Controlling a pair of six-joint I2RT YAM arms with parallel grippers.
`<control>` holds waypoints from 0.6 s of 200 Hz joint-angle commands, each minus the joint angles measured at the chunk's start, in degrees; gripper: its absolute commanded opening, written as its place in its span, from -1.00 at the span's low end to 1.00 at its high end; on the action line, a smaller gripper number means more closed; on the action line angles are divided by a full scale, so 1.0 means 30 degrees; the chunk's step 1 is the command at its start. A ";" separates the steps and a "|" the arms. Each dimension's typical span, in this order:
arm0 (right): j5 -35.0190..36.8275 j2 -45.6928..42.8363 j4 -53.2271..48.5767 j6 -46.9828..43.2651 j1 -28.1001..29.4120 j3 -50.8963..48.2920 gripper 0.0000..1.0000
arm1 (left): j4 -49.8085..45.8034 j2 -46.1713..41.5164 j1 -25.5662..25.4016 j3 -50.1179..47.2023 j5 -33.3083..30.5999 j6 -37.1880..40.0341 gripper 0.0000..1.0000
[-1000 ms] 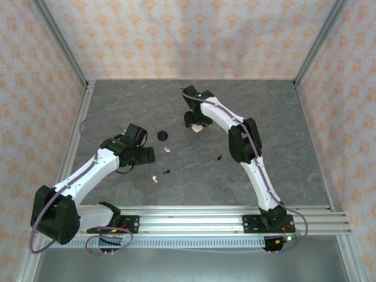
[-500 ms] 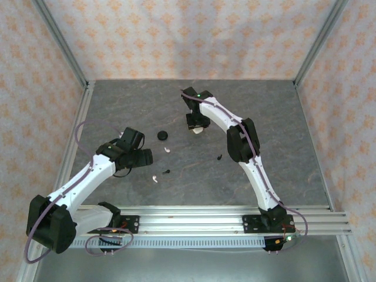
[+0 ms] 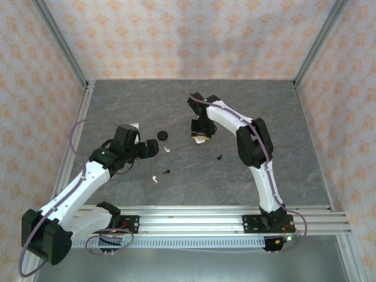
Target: Insert wireless bluetooth earbuds into charging case
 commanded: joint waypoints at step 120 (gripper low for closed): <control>-0.4077 -1.0110 0.4791 0.6814 -0.0243 -0.2997 -0.16 | 1.2581 0.1851 -0.3914 0.0976 0.3521 -0.2859 0.34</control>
